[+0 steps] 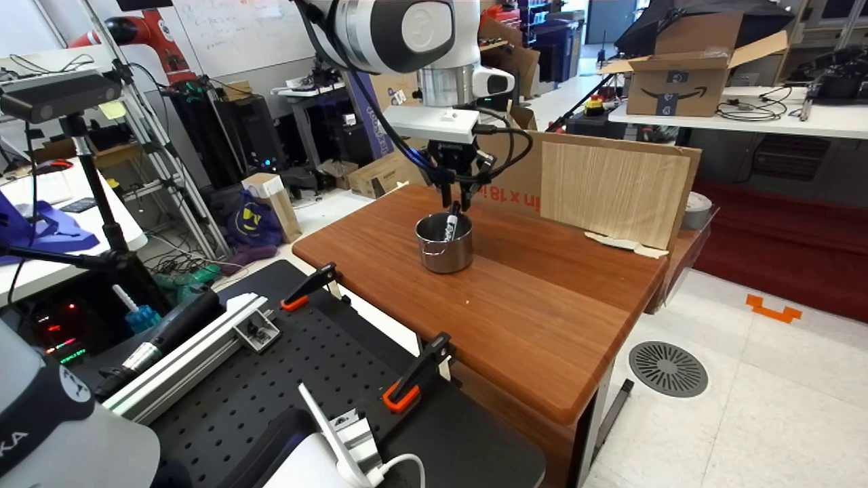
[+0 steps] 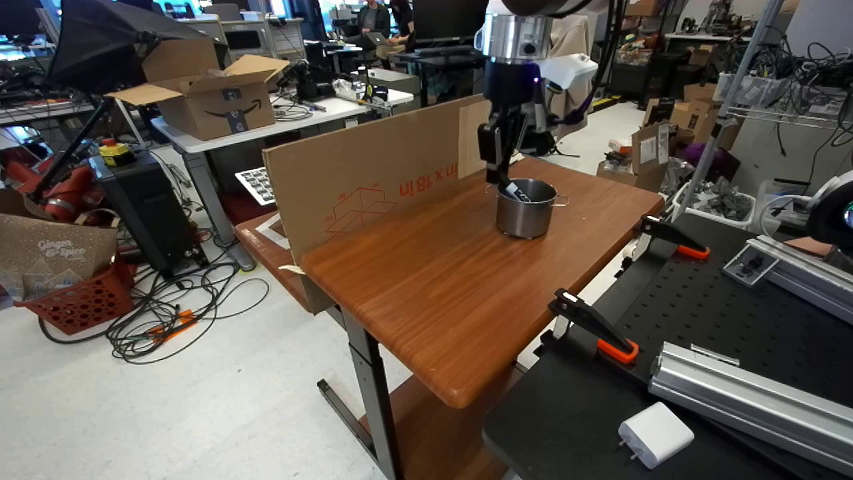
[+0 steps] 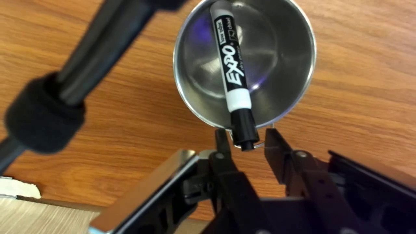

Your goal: Remove the marker from the silver cup

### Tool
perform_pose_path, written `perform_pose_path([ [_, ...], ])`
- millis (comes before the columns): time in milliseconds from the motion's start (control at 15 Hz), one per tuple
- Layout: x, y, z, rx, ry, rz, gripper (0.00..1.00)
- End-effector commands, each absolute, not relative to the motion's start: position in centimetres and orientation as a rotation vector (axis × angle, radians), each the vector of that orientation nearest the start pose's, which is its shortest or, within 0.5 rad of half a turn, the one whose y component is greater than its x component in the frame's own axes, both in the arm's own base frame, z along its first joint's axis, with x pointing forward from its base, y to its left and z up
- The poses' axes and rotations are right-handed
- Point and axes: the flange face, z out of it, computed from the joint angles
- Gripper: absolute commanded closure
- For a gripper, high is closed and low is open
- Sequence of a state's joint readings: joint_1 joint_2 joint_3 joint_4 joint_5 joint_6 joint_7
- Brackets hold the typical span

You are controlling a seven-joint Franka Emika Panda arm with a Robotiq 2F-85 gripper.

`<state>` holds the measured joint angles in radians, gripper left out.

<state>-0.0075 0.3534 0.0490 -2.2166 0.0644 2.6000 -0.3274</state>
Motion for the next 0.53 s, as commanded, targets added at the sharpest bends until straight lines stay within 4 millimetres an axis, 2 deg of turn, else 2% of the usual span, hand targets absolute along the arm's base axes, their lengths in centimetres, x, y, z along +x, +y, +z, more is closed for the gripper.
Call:
perform_pose_path([
  [0, 56.0, 1.8, 21.7, -3.049, -0.502, -0.005, 0.95],
  [67, 56.1, 1.8, 21.7, -3.05, -0.499, 0.002, 1.0],
  [200, 56.1, 1.7, 22.0, -3.061, -0.492, 0.018, 0.95],
  [467, 55.2, 1.8, 23.7, -3.116, -0.497, -0.003, 0.95],
])
